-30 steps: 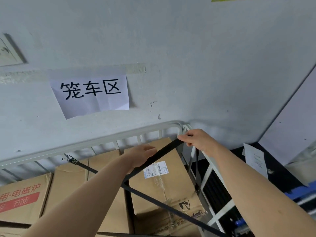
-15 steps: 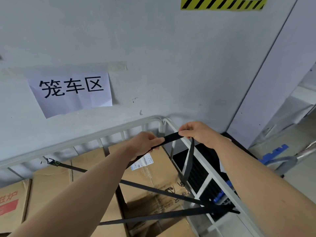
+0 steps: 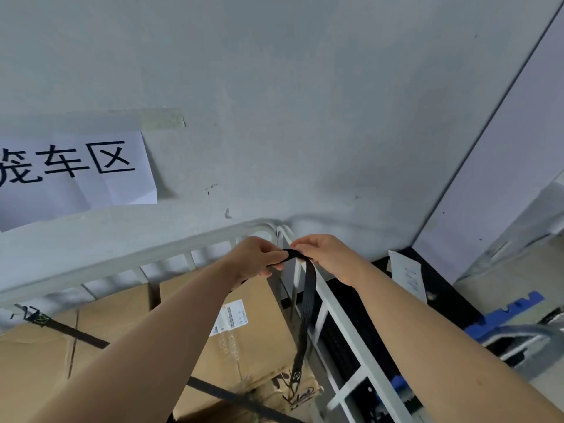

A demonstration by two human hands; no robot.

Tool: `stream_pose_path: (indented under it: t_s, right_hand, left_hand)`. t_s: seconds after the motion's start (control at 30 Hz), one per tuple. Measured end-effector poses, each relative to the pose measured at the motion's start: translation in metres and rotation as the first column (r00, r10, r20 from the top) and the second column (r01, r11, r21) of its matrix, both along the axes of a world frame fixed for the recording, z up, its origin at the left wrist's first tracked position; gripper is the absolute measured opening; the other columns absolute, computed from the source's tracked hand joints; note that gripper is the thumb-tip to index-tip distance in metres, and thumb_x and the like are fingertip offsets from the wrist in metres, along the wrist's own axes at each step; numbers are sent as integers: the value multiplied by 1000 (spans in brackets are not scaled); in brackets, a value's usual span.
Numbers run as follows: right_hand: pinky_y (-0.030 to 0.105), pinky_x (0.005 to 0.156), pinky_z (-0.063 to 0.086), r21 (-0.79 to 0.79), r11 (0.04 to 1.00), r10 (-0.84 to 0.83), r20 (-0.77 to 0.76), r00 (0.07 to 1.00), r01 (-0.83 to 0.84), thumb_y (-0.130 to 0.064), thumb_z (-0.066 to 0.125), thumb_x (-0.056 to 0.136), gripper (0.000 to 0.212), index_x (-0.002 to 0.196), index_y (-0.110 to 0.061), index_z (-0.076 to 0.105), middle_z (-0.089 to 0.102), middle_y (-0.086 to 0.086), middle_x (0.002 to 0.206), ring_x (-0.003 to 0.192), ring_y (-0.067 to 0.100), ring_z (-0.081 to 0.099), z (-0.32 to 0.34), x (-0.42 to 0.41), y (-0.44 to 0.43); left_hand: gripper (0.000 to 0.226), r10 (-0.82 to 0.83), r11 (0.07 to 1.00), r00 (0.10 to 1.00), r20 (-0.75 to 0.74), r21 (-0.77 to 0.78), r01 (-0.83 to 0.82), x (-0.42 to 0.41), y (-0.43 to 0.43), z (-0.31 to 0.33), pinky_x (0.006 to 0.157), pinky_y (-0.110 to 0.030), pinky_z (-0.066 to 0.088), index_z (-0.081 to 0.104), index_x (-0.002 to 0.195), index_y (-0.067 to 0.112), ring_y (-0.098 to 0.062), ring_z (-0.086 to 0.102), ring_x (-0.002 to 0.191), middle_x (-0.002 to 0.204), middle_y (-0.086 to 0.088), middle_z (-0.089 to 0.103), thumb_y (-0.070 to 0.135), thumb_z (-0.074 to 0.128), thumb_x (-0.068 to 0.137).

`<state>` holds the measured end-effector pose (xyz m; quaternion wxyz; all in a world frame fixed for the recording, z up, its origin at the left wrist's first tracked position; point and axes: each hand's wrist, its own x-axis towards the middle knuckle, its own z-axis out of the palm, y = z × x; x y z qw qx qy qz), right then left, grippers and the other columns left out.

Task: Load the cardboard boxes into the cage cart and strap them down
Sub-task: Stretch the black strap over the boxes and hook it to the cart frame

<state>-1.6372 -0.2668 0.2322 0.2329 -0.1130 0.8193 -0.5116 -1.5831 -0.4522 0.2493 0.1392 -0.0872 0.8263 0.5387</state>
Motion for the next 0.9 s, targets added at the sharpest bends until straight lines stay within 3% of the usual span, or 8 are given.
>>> stream_pose_path:
  t_s: [0.13,0.3,0.4,0.43,0.53,0.67,0.8,0.9]
  right_hand:
    - [19,73,45,25,994,-104,54,993,103,-31,56,93,21,111,-26,65,64,-9,105,95,8,58,-32,-42,12]
    - [21,48,22,98,982,-170,53,984,164,-8,41,94,38,62,-26,33,28,-8,59,54,10,26,-86,-80,18]
    - [31,71,16,150,975,-181,102,978,165,-9,37,93,37,56,-12,36,25,13,58,50,27,27,-116,-99,16]
    - [42,93,29,157,973,-188,130,974,166,-12,38,94,35,59,-7,40,28,18,60,53,37,34,-125,-104,15]
    - [34,68,27,95,980,-191,233,953,173,-16,42,92,24,70,-11,47,36,13,71,71,21,32,-147,-116,9]
    - [36,76,39,-102,945,-244,413,877,310,-28,38,100,44,106,8,62,57,16,91,81,28,49,-174,-136,4]
    - [40,96,45,-177,925,-204,516,832,337,-39,24,103,53,119,-7,63,64,20,117,104,39,59,-188,-155,-2]
    - [34,88,43,-194,930,-160,550,820,312,-42,21,103,55,124,-8,59,58,18,97,86,32,52,-198,-167,-10]
  left_hand:
    - [9,59,998,997,45,2,-59,-46,-5,-23,59,-14,49,74,88,12,-7,53,56,73,6,74,17,67,87]
    - [22,93,960,996,9,-268,-87,-84,-13,-68,43,-13,36,76,79,16,-6,47,42,48,8,61,6,58,85]
    - [23,125,935,992,23,-337,-110,-101,-18,-101,42,-12,35,73,71,15,-3,50,39,46,4,59,5,57,85]
    - [25,129,936,991,39,-335,-109,-105,-18,-112,40,-11,34,71,69,15,-1,50,37,45,4,59,4,56,84]
    - [24,135,955,989,63,-275,-113,-119,-16,-143,46,-15,40,72,71,13,-6,53,42,58,-3,67,3,55,85]
    - [22,169,984,982,85,-77,-163,-146,-2,-168,53,-18,44,73,97,15,-9,52,52,81,-1,74,6,54,91]
    - [24,131,991,981,145,-46,-126,-167,5,-189,45,-13,38,74,97,18,-11,45,47,66,-1,63,6,53,92]
    - [24,139,990,972,190,2,-142,-174,8,-202,44,-11,38,72,102,17,-10,44,47,54,5,52,5,53,93]
